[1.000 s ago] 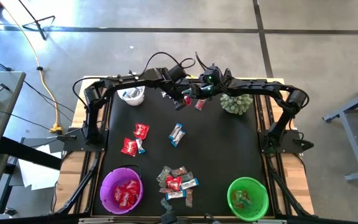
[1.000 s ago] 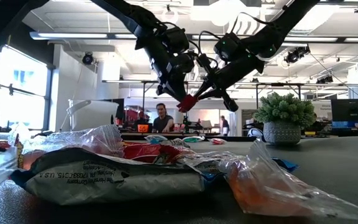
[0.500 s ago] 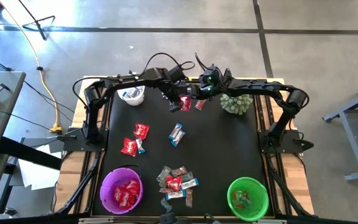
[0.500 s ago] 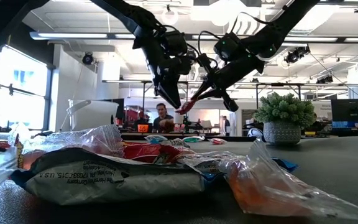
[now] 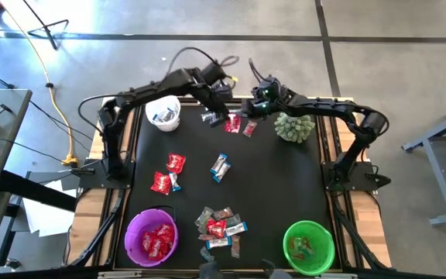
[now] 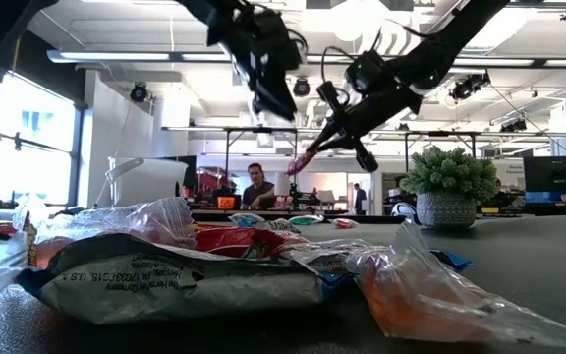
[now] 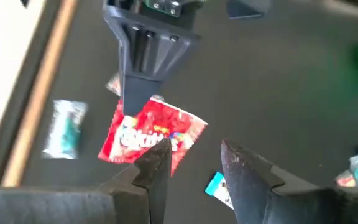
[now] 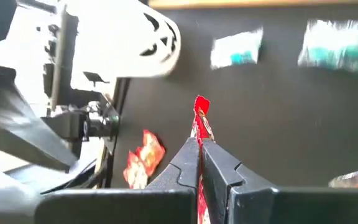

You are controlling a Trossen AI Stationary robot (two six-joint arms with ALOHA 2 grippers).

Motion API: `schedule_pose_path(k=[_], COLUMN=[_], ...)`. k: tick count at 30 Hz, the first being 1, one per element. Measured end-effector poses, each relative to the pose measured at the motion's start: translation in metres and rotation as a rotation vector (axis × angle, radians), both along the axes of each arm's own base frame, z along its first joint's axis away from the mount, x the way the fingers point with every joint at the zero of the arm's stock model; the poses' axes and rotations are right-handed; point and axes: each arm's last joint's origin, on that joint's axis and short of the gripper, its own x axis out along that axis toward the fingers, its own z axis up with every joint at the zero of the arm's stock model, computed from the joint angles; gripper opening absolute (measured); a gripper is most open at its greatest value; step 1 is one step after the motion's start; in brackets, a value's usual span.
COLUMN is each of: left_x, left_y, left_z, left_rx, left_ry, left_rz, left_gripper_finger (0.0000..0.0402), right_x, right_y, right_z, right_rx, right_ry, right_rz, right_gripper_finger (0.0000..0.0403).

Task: Sort candy
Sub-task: Put the red candy into the violet bucket

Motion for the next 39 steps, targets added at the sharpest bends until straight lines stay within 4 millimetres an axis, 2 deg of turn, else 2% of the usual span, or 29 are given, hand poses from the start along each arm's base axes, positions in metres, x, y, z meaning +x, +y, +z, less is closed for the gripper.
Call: schedule_pose_path(k=[4,9,15,19,23,28,39], left_x=[-0.023,-0.043,-0.054,-0.053,-0.05,-0.044,-0.025], left_y=[0.006,0.01,0.01,0.007,0.006,0.008,0.007], left_z=[0.033,0.07,0.107,0.123,0.127,0.118,0.103], left_rx=[0.048,0.09,0.12,0.058,-0.014,-0.01,-0.027], left_ry=[-0.083,-0.238,-0.456,-0.602,-0.658,-0.614,-0.59], left_rz=[0.058,0.153,0.222,0.193,0.167,0.217,0.189], left_gripper_finger=[0.0129,0.0129,0.0129,0.0129,0.0129,0.0129,0.0129], right_x=[-0.011,-0.022,-0.041,-0.052,-0.063,-0.071,-0.067], right_y=[-0.002,0.007,0.027,0.042,0.054,0.068,0.086], right_z=[0.028,0.071,0.115,0.138,0.154,0.167,0.174], right_rx=[-0.141,-0.379,-0.619,-0.762,-0.85,-0.893,-0.887], right_ry=[-0.061,-0.174,-0.24,-0.269,-0.288,-0.316,-0.378], right_rz=[-0.035,-0.047,-0.086,-0.115,-0.149,-0.184,-0.138], right_gripper_finger=[0.0,0.0,0.0,0.0,0.0,0.0,0.0])
